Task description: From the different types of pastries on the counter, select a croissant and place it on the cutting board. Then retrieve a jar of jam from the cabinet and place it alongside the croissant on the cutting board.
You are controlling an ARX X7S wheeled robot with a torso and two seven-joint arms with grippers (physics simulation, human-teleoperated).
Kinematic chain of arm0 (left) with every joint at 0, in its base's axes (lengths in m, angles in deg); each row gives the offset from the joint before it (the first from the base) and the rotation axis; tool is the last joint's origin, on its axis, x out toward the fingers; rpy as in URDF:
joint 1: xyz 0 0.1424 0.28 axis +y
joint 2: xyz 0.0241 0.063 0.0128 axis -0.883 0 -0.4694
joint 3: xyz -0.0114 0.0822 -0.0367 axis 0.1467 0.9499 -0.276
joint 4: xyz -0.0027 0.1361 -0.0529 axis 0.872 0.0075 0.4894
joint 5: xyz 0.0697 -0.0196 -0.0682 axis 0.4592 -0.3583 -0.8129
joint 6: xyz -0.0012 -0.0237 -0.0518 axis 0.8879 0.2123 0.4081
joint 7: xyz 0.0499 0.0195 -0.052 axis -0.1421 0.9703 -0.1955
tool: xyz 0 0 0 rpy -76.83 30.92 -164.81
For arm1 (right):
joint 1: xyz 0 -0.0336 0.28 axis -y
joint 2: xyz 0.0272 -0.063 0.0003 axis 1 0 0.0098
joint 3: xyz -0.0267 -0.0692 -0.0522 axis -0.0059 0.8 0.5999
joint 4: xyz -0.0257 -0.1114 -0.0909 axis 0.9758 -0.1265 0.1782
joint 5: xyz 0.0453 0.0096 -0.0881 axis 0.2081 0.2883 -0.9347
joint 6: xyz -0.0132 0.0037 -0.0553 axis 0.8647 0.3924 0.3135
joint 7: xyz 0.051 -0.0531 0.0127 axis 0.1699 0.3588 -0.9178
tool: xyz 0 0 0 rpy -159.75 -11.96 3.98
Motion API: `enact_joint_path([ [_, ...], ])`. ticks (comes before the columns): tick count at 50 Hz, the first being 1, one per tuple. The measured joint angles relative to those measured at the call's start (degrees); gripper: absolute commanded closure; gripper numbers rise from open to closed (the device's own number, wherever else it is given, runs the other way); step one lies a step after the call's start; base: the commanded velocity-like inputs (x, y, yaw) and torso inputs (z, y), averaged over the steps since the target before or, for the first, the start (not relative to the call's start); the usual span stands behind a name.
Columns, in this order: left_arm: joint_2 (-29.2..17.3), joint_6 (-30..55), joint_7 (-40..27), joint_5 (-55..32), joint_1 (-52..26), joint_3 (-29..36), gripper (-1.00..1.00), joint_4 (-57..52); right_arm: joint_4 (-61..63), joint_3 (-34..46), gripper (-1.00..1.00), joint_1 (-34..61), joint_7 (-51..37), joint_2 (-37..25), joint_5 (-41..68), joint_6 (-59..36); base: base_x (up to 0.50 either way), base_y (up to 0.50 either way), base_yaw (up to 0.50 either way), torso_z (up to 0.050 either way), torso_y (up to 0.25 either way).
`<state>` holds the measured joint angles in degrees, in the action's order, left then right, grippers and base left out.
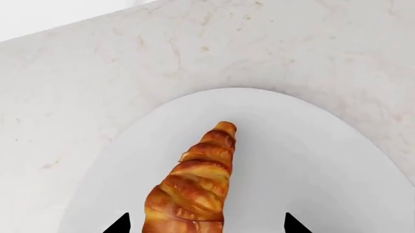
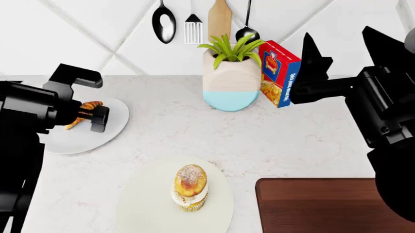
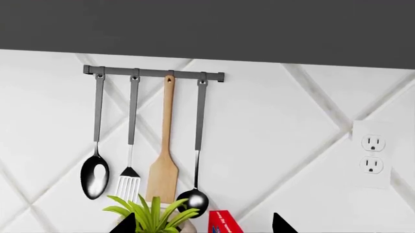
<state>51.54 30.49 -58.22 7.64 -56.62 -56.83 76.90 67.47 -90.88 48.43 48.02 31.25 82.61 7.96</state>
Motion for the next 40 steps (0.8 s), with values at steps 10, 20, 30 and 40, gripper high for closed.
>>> enact_joint_path([
  [10, 0.27, 0.31, 0.22, 1.59, 0.03, -1.15, -1.0, -0.11, -0.34, 0.38, -1.0, -0.34, -0.24, -0.31, 0.07, 0.78, 0.0, 0.0, 0.0, 0.0, 0.0],
  [20, 0.4, 0.38, 0.51, 2.85, 0.15, -2.05, 1.0, -0.26, -0.67, 0.69, -1.0, -0.56, -0.51, -0.59, 0.24, 1.36, 0.0, 0.0, 0.0, 0.0, 0.0],
  [30, 0.03, -0.18, 0.41, 4.98, 0.21, -1.41, 1.0, -0.13, -0.89, 0.92, -1.0, -0.97, -0.73, -0.88, 0.45, 1.96, 0.0, 0.0, 0.0, 0.0, 0.0],
  [40, -0.2, -0.69, 0.26, 5.24, 0.26, -2.07, 1.0, 0.05, -1.06, 1.06, -1.0, -1.21, -1.05, -1.1, 0.78, 2.37, 0.0, 0.0, 0.0, 0.0, 0.0],
])
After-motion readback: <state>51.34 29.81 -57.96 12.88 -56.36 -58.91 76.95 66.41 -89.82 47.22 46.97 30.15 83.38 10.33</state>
